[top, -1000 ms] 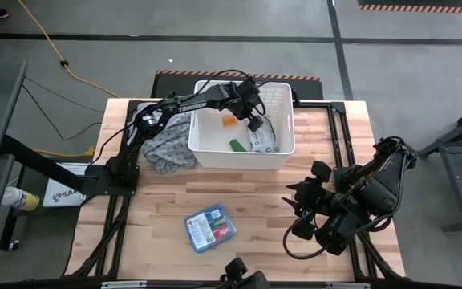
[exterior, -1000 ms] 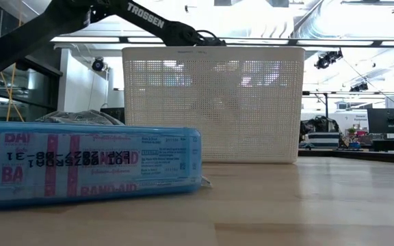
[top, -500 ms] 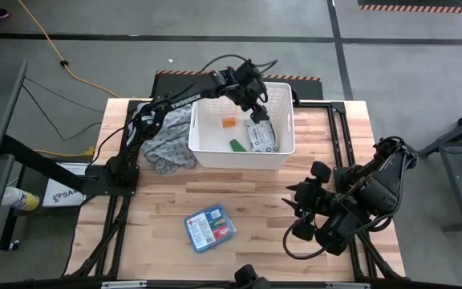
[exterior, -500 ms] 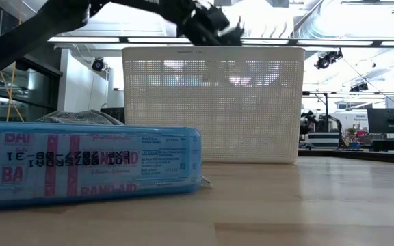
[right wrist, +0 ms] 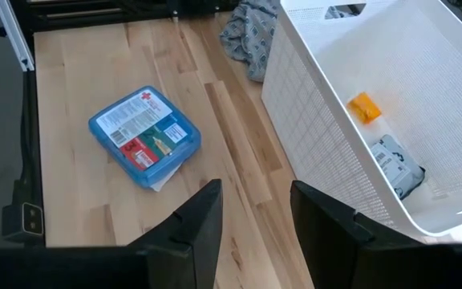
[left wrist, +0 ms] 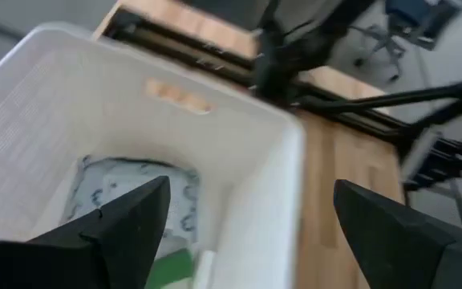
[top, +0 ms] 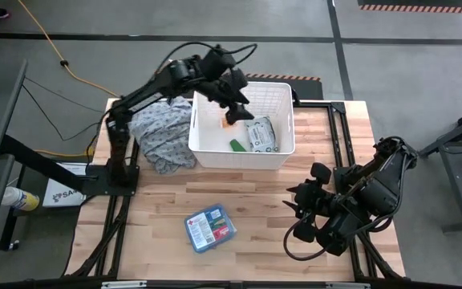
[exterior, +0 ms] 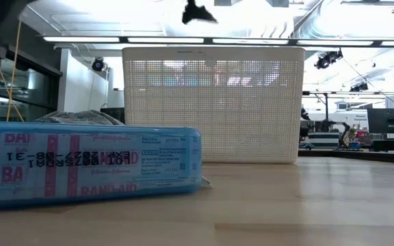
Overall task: Pick & place medical supplies in basket/bin
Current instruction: Put the blue first aid kit into the white bin
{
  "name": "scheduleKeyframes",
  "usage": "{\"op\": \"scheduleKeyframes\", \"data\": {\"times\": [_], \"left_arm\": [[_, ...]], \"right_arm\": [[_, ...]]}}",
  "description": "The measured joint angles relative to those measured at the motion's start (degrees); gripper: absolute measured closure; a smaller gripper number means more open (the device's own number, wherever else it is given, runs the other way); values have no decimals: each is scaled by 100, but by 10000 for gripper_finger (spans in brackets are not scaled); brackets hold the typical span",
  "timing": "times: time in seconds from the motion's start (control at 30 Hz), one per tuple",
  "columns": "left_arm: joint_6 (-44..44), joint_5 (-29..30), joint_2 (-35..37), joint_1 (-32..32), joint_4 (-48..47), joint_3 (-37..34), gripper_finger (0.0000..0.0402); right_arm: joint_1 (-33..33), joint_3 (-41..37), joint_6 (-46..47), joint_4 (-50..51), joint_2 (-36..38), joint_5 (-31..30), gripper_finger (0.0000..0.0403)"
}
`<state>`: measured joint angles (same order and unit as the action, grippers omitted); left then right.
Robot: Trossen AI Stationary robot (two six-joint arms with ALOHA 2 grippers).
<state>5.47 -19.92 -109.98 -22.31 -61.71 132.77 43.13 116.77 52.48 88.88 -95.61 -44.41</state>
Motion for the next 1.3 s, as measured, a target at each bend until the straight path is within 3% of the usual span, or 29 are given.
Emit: {"op": "scheduleKeyframes", "data": {"times": [0.43, 0.77, 1.13, 1.3], "left_arm": [[123, 156, 1345, 1564, -916, -2, 21], [1107, 623, 1453, 3331, -1654, -4, 21], [2720, 2462, 1407, 4919, -1814, -586, 21], [3625, 3377, 1410, 5393, -1822, -1178, 21]], "right_arm": [[2, 0, -2, -2, 0, 22, 263], [2, 0, -2, -24, 0, 29, 263], [2, 0, 3, -281, 0, 80, 263], [2, -11, 8, -435, 0, 359, 263]]}}
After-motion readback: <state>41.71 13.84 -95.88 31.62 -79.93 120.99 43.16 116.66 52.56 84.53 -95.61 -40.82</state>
